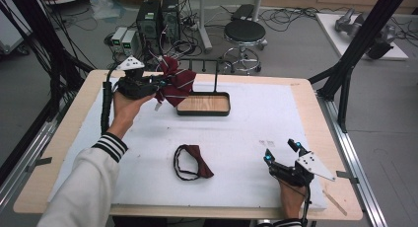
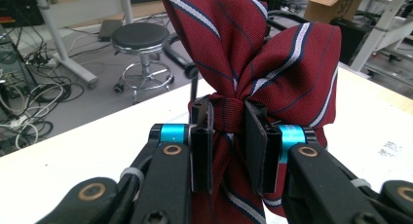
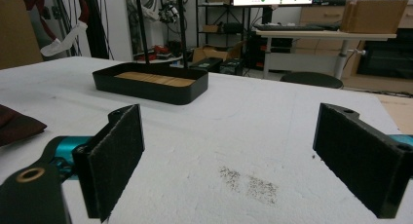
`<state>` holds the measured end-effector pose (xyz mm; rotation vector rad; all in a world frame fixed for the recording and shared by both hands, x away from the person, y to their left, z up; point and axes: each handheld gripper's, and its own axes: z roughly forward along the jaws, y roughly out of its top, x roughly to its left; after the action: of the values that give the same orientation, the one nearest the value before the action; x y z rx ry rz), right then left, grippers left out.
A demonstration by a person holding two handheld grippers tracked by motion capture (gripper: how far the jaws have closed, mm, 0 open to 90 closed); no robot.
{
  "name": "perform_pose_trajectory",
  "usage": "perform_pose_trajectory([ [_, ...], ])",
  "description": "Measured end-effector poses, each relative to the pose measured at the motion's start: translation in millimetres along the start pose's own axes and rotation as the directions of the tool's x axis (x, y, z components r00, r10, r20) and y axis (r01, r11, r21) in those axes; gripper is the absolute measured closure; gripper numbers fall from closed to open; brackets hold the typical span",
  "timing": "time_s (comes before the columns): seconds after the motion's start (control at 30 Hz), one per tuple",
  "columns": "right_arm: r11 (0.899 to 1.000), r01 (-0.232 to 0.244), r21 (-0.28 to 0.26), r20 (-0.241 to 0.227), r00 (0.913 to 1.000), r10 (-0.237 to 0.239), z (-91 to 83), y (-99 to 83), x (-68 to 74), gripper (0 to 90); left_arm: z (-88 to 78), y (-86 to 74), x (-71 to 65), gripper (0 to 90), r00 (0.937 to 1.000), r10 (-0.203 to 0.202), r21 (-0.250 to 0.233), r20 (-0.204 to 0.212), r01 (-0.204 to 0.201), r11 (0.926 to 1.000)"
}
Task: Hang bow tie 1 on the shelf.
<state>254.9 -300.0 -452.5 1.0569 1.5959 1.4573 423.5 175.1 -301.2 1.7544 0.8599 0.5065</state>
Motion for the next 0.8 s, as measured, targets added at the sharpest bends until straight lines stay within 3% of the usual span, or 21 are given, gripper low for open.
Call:
perform_pose_trajectory([
  [0.2,1.000,0.001,0.000,-0.001,1.0000,-0.001,0.0,0.0,0.0,10.6,6.9,6.5,-5.9,74.2,0.9996,0.024,-0.001,0.011,-0.024,0.9997],
  [0.6,1.000,-0.003,-0.004,0.000,1.0000,0.003,-0.1,-0.1,-0.8,10.5,23.2,21.1,-7.9,74.1,0.9994,0.024,-0.012,0.024,-0.024,0.9997],
  [0.8,1.000,-0.004,-0.005,0.002,1.0000,0.004,-0.3,-0.2,-0.2,10.5,31.5,34.7,-1.9,74.1,0.9999,-0.002,-0.047,0.013,0.003,0.9989],
])
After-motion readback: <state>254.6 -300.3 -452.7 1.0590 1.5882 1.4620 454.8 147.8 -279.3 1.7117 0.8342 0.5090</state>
